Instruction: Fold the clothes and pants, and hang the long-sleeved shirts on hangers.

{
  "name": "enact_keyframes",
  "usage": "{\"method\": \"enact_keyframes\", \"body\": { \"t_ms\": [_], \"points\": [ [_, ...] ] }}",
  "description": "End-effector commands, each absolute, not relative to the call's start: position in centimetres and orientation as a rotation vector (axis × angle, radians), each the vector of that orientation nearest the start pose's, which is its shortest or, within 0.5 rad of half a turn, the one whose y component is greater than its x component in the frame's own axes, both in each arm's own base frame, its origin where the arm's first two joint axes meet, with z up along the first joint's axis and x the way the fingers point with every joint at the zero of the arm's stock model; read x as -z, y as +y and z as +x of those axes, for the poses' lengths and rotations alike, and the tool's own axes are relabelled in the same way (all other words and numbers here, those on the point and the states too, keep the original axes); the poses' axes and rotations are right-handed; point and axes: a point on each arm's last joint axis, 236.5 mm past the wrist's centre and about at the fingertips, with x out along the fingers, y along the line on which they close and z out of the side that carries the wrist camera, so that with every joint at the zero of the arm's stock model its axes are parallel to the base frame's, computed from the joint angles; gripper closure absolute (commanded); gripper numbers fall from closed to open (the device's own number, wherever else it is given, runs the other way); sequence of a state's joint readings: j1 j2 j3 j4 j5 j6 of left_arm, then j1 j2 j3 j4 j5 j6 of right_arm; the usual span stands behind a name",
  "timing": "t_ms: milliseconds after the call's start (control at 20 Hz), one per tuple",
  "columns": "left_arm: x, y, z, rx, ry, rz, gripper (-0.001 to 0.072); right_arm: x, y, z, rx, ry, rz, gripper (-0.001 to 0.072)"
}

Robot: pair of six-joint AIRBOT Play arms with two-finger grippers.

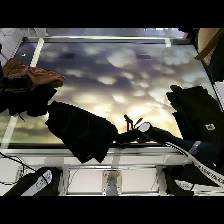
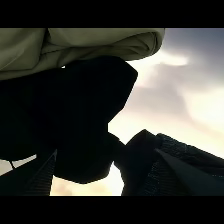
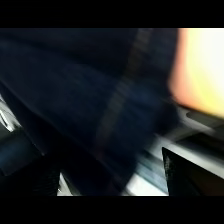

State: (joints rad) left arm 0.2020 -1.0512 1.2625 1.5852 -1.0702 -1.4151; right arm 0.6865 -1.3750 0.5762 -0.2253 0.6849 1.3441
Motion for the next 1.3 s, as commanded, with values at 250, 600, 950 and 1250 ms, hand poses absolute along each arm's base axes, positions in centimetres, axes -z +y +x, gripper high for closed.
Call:
{"method": "enact_keyframes", "body": {
  "t_ms": [250,600,950,1250],
  "points": [
    [-15.0,8.4,39.3,-0.131,0.869,0.070,0.0011,10.6,39.1,21.2,-0.587,1.585,0.837,0.0035],
    [-14.9,8.4,39.2,-0.139,0.876,0.053,0.0011,7.0,43.0,27.1,-0.679,1.383,0.812,0.0691],
    [-14.8,8.3,39.1,-0.139,0.879,0.053,0.0012,-2.5,26.4,36.5,-0.552,1.132,0.608,0.0692],
    [-14.8,8.3,39.1,-0.140,0.879,0.048,0.0011,-12.8,1.9,37.4,-0.136,0.853,0.711,0.0693]
  ]
}}
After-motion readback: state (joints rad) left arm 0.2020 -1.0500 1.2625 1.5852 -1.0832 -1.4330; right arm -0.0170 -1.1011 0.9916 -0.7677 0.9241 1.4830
